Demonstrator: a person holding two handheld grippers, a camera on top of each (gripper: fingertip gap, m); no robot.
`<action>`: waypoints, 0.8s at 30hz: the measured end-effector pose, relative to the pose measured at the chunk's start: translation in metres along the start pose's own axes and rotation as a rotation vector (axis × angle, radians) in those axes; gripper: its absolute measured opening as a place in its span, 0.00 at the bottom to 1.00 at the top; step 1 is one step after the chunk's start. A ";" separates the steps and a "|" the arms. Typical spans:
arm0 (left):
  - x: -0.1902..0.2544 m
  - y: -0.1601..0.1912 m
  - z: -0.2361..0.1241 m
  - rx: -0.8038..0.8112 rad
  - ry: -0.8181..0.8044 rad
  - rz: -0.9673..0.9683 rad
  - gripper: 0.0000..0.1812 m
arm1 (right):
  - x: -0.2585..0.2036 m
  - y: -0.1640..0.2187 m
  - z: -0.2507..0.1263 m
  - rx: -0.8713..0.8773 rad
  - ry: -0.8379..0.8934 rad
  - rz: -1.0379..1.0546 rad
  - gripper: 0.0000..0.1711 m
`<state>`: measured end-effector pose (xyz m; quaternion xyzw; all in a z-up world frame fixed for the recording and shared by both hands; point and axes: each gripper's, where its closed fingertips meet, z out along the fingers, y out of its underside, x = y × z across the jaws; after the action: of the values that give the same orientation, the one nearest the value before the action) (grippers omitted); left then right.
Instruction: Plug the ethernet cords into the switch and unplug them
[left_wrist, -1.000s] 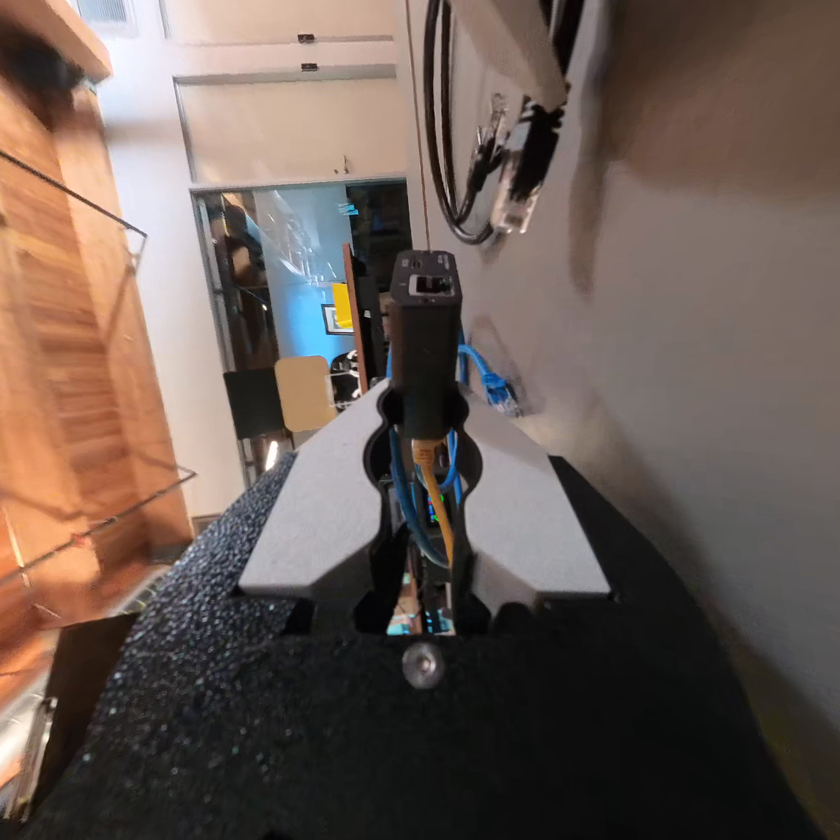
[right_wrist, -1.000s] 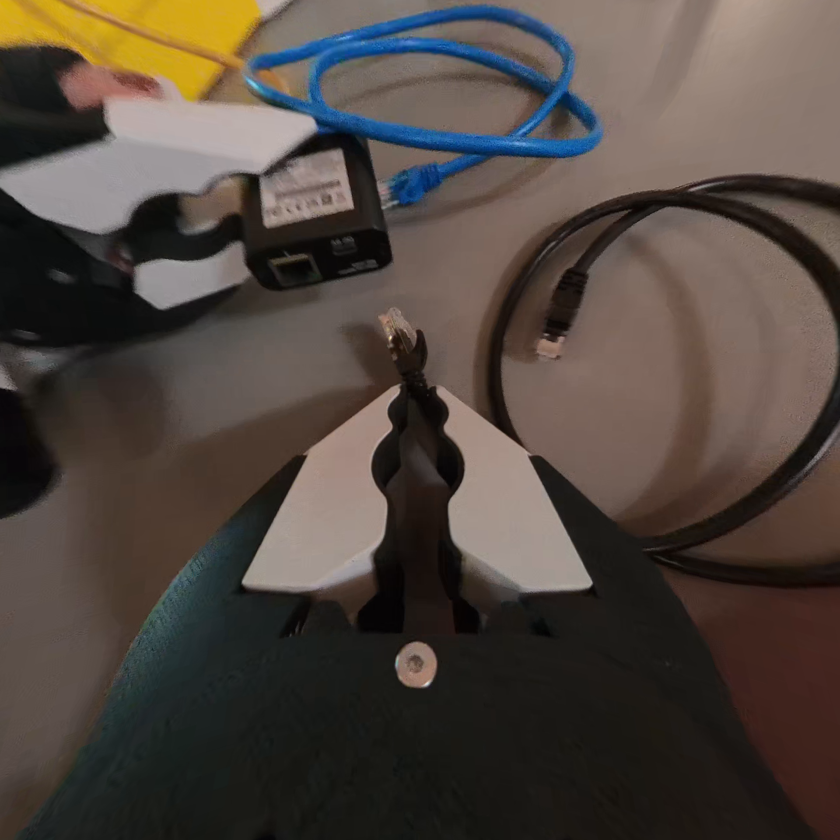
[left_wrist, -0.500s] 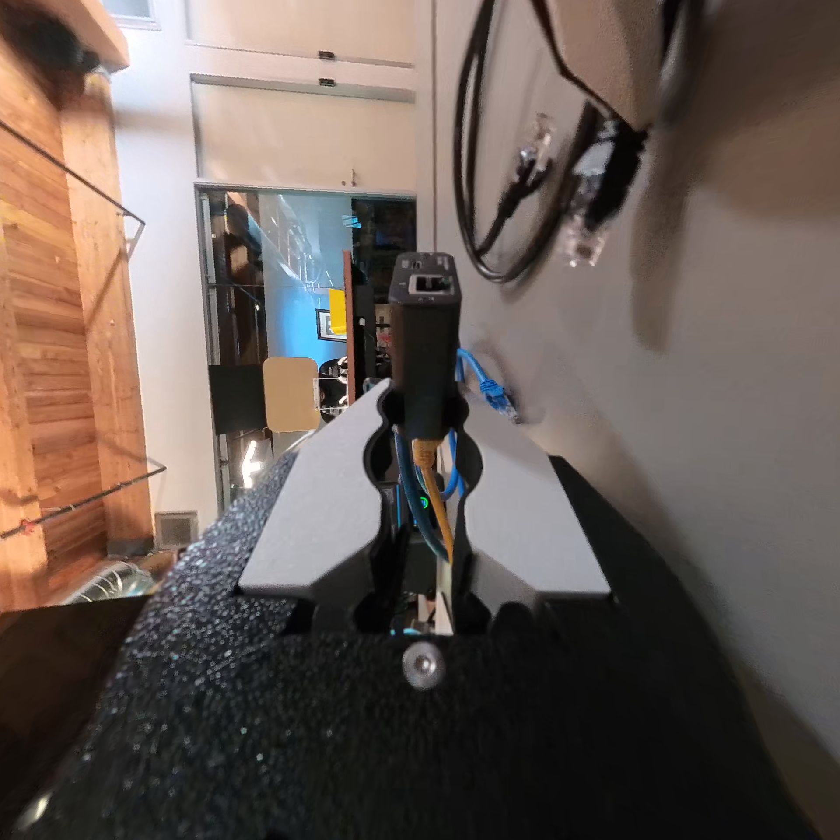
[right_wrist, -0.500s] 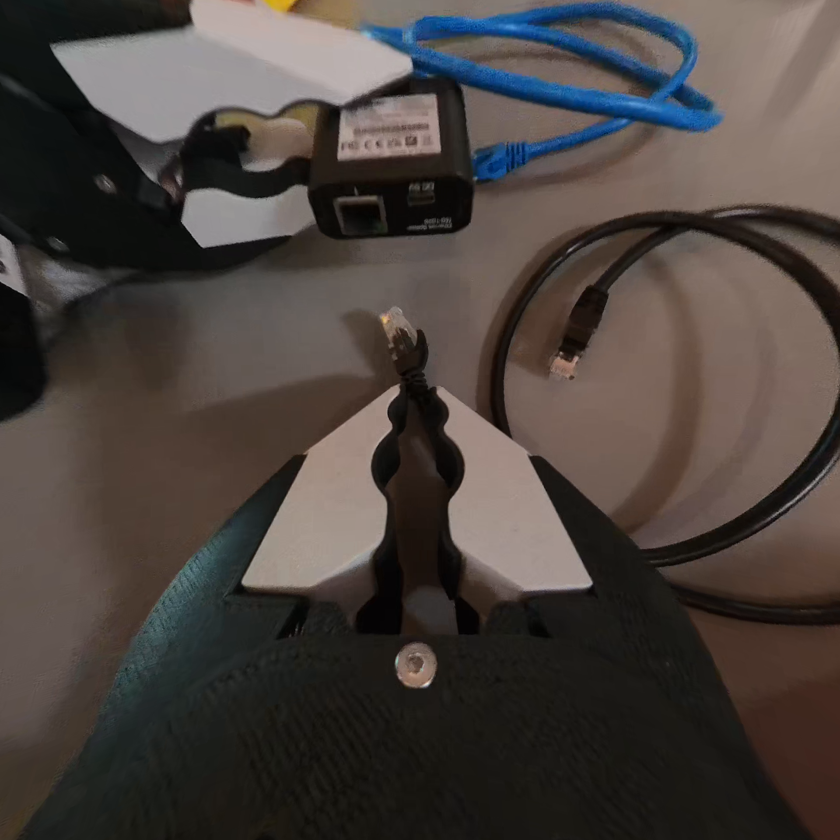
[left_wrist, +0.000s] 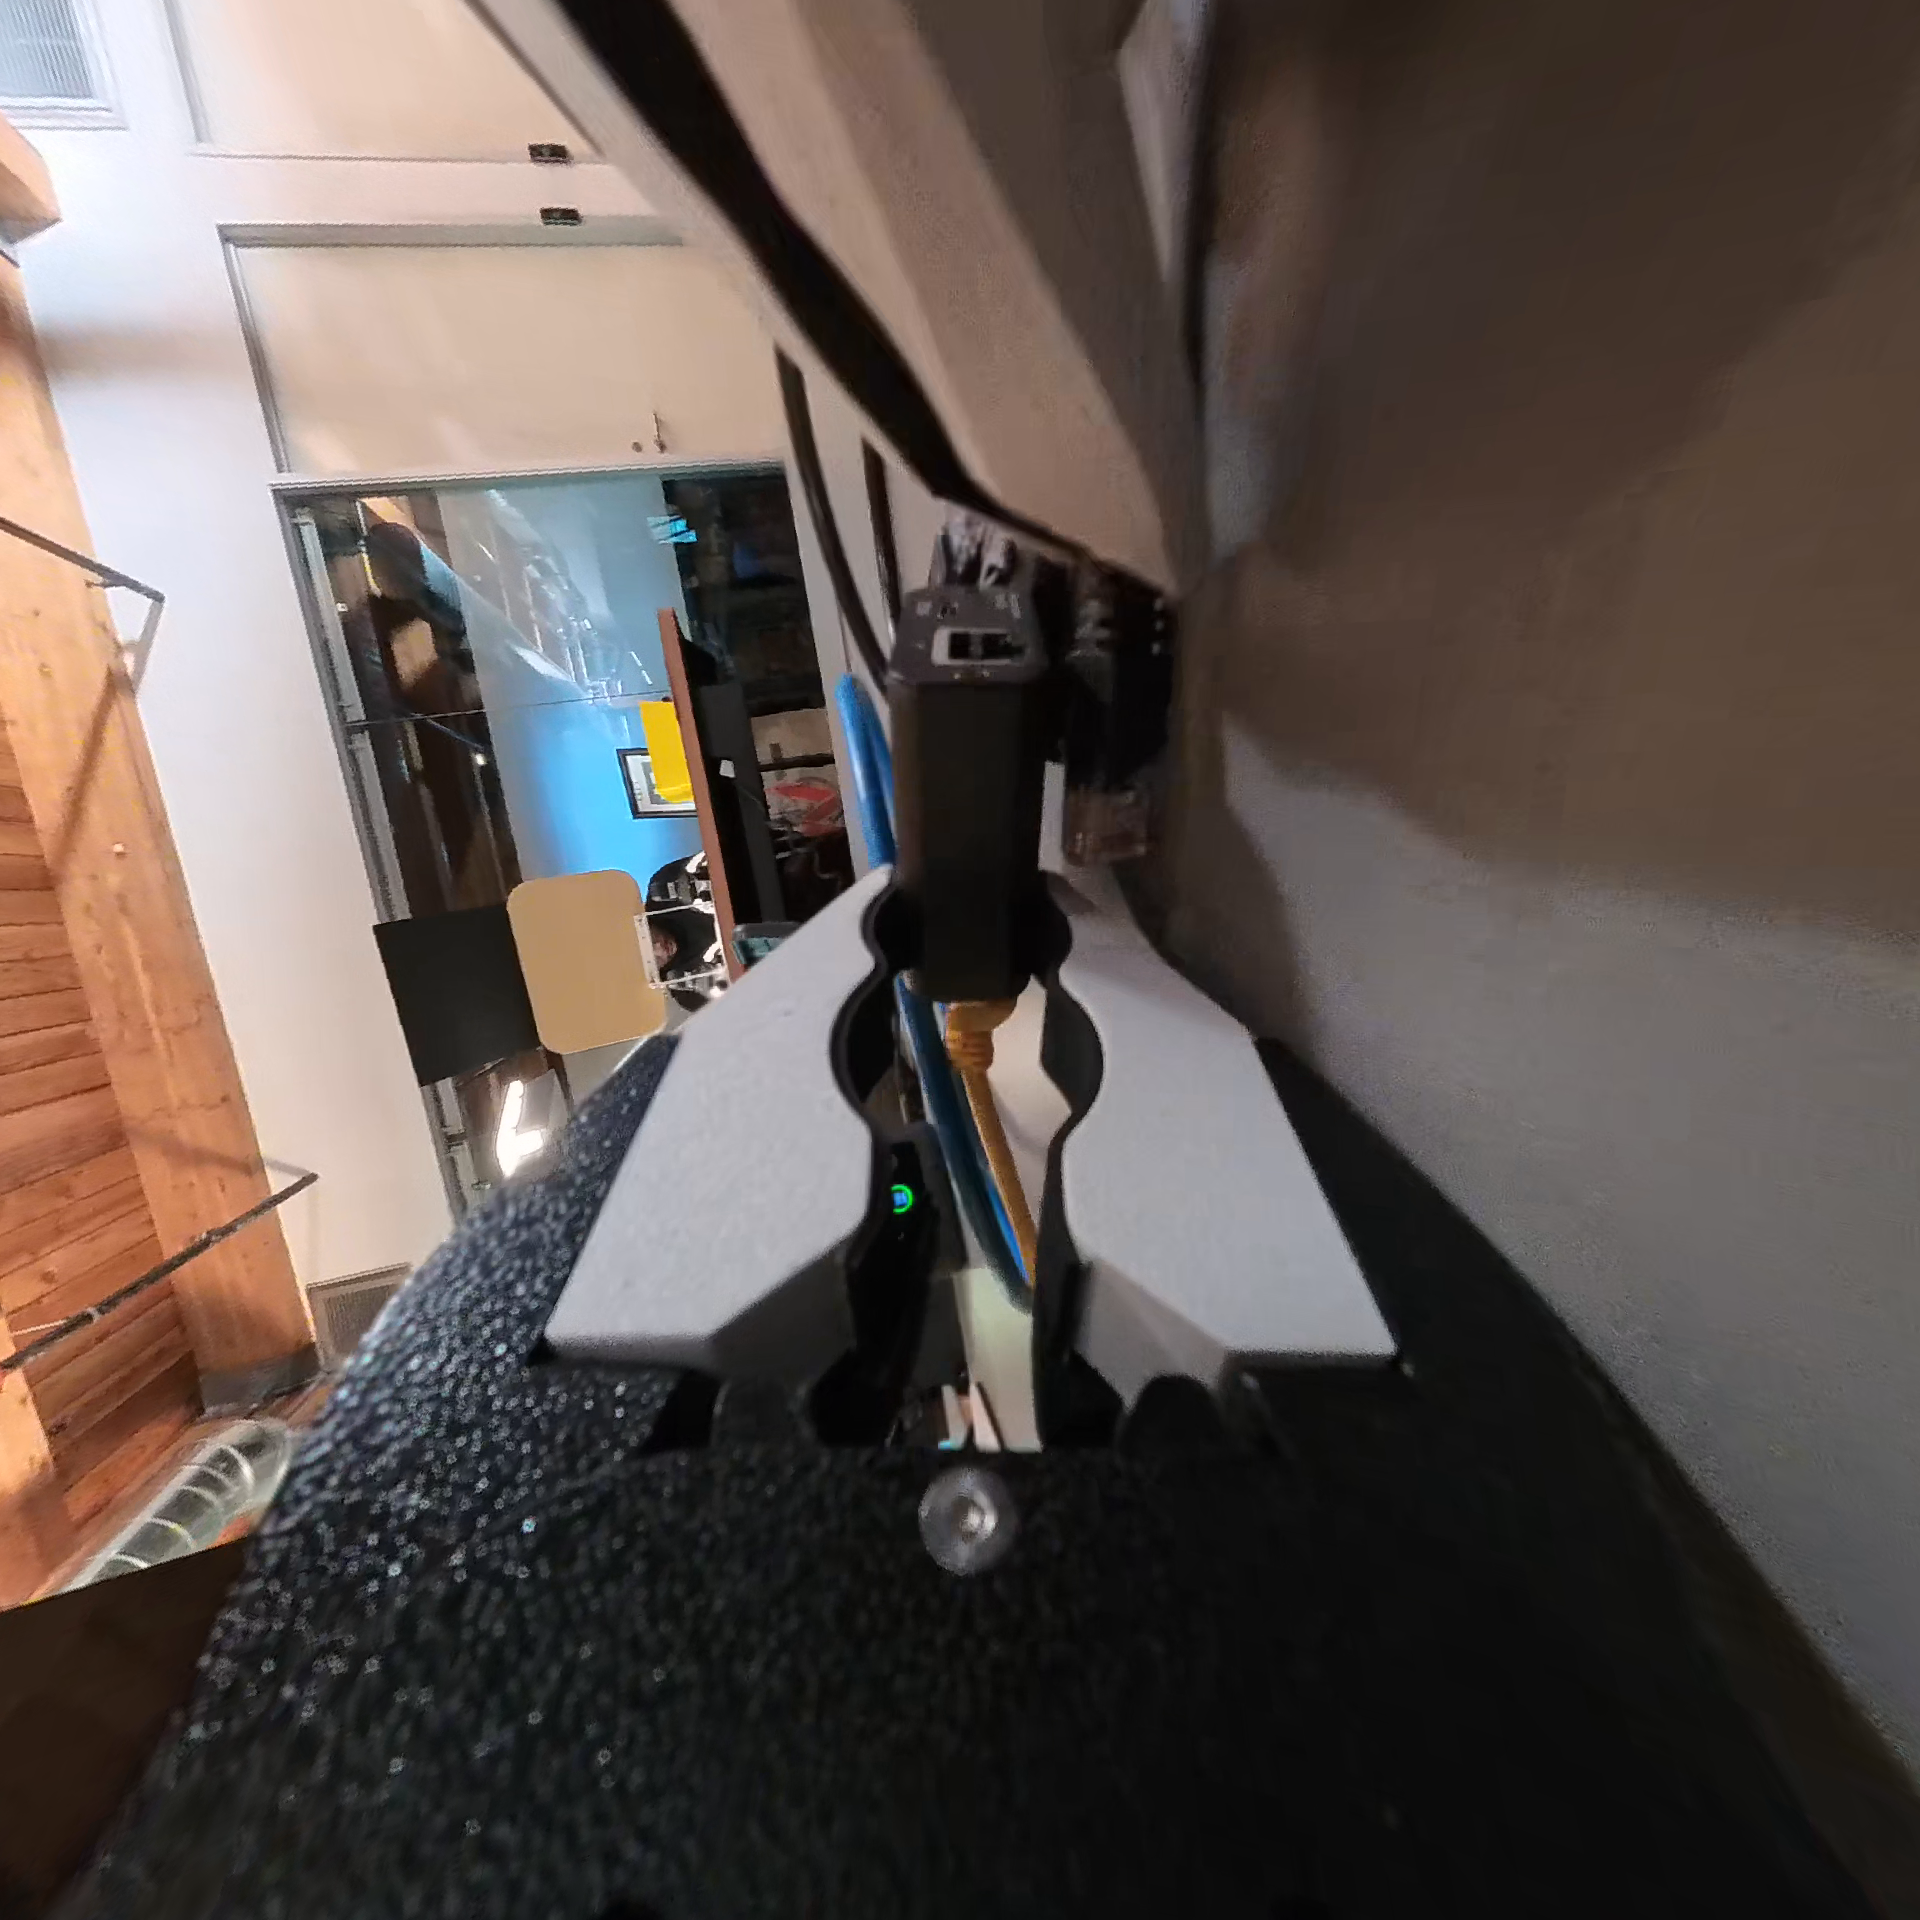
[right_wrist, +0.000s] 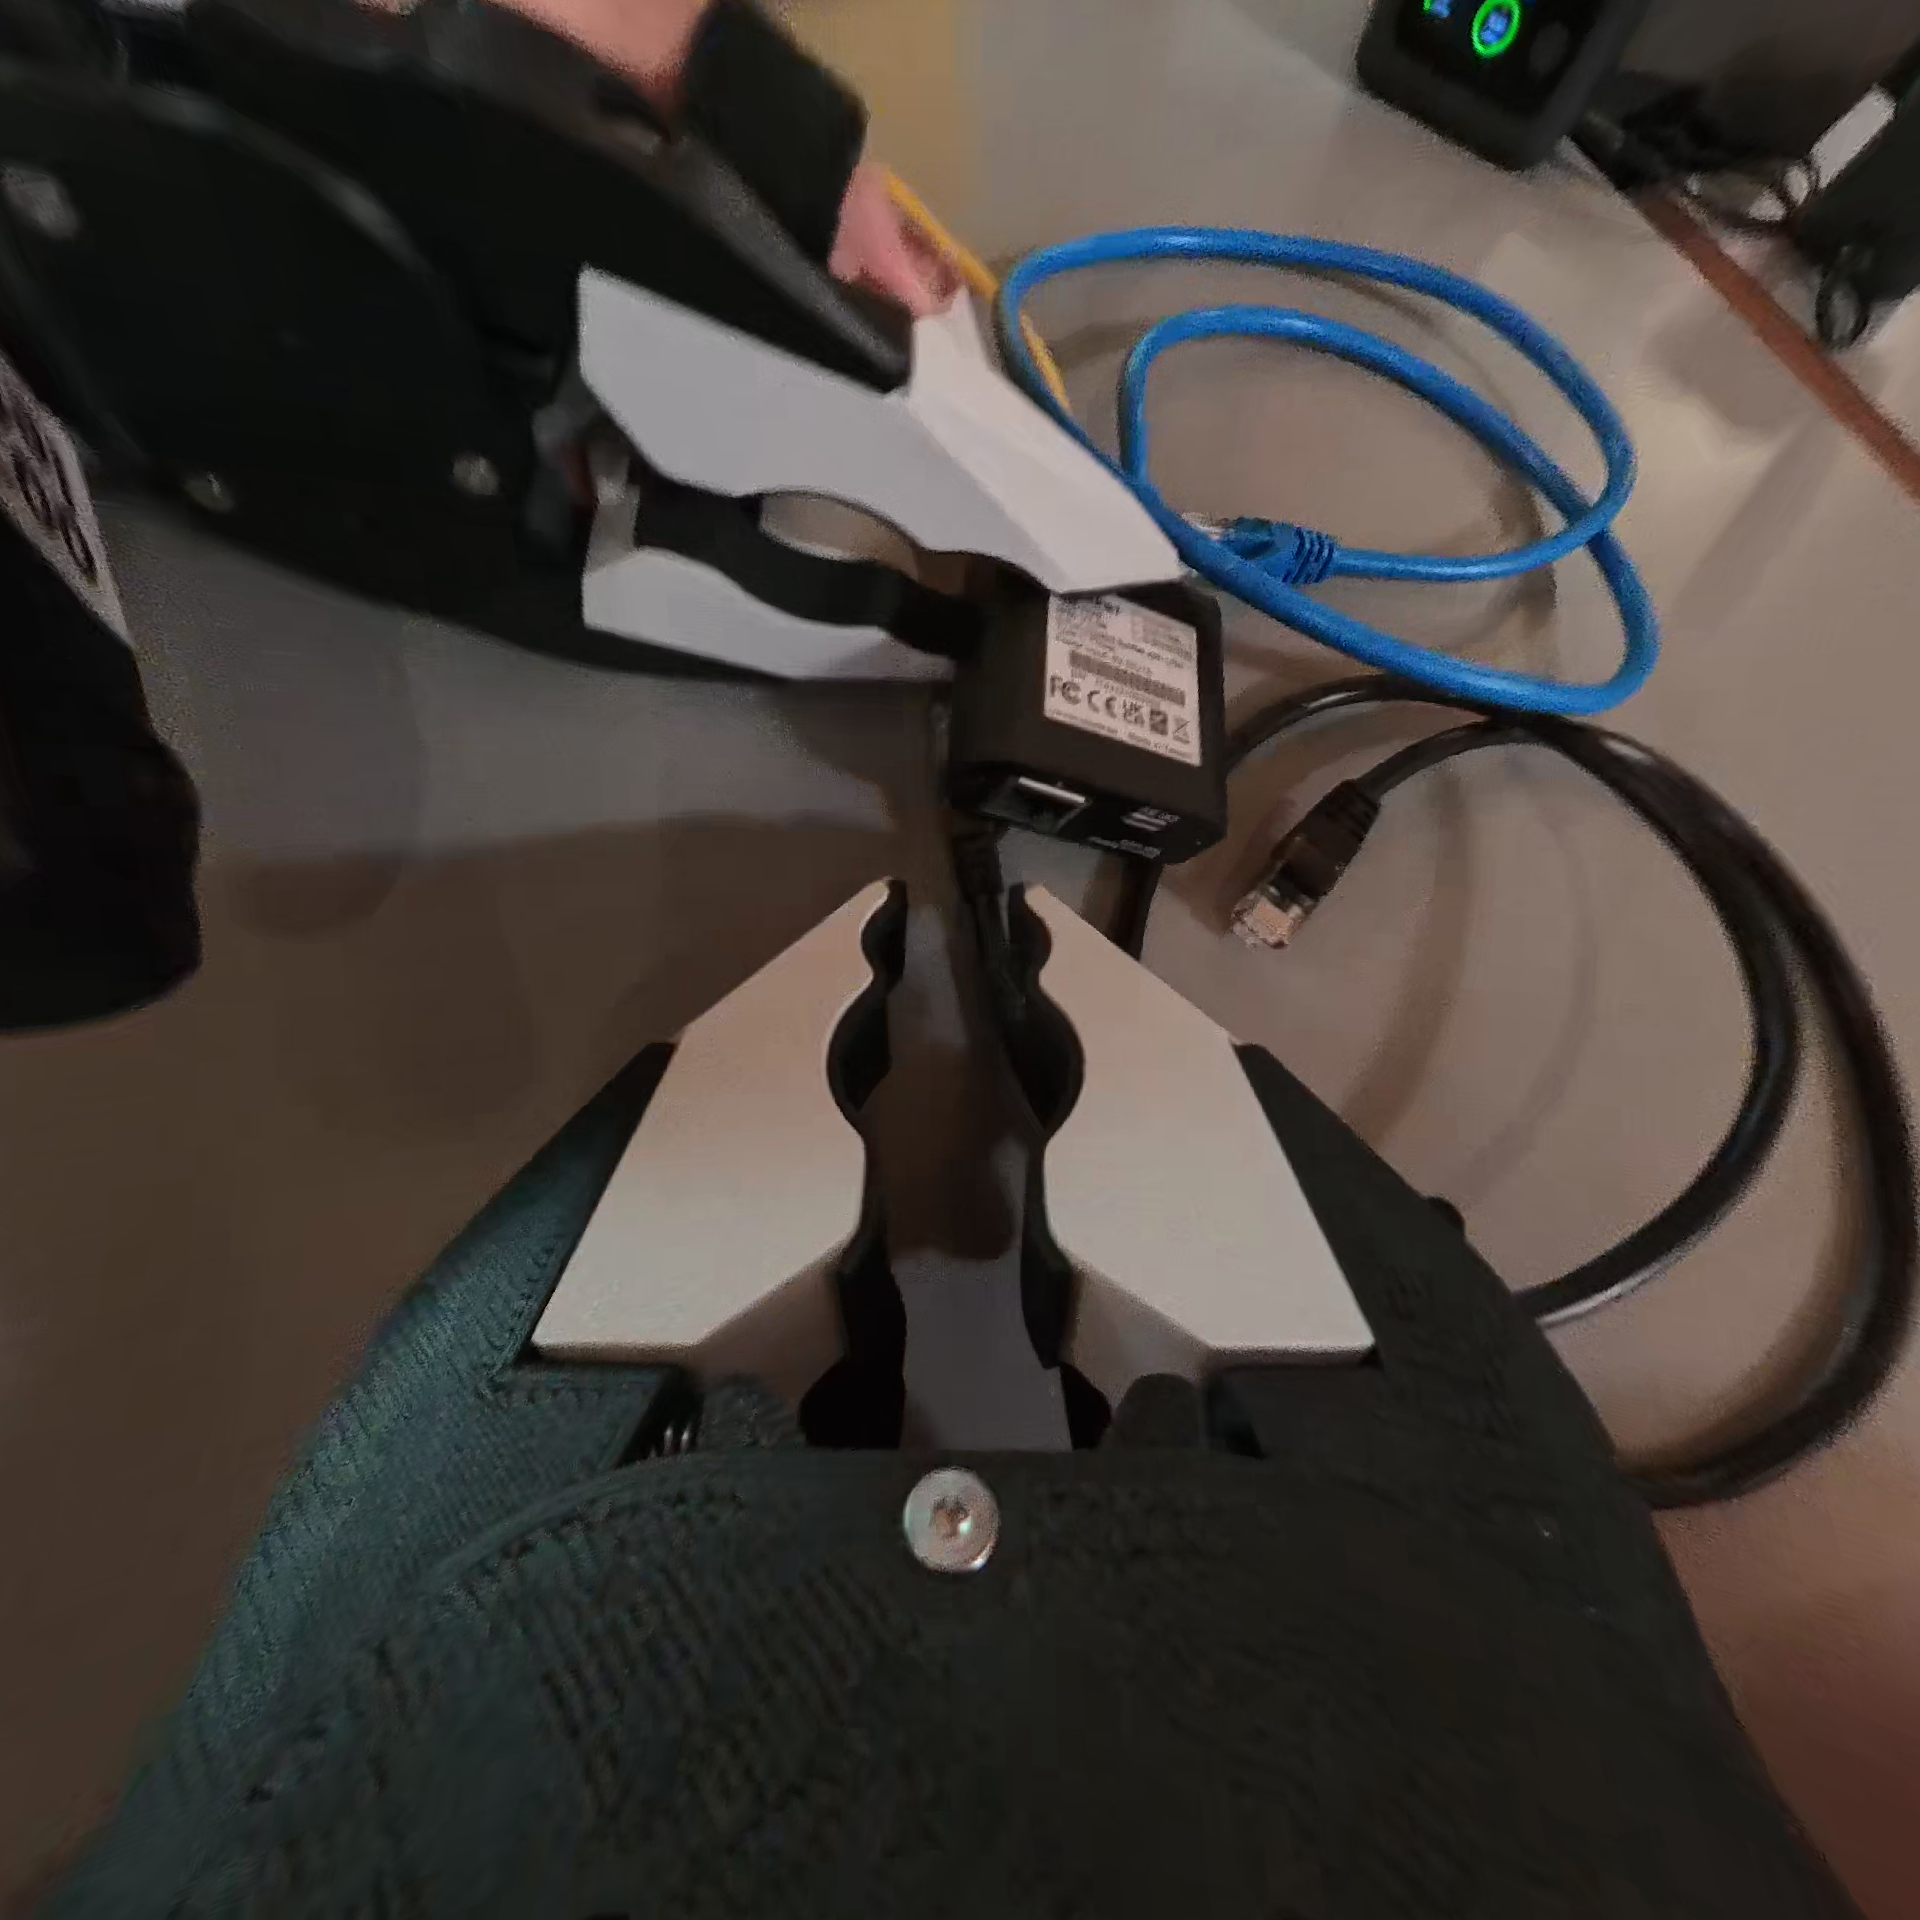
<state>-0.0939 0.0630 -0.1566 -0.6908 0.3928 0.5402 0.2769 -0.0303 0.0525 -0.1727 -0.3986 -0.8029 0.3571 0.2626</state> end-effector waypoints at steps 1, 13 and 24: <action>0.000 0.000 0.000 -0.009 -0.003 0.010 0.12 | 0.001 0.004 -0.001 -0.017 0.020 -0.058 0.11; -0.013 -0.001 -0.006 0.028 -0.070 -0.057 0.12 | 0.003 0.000 0.008 -0.027 -0.069 0.000 0.03; -0.084 0.023 -0.052 0.077 -0.461 -0.102 0.11 | -0.017 -0.058 -0.050 0.391 -0.707 0.813 0.02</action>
<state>-0.0953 0.0293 -0.0615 -0.5573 0.3040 0.6534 0.4124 -0.0118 0.0320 -0.0988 -0.4757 -0.5432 0.6828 -0.1115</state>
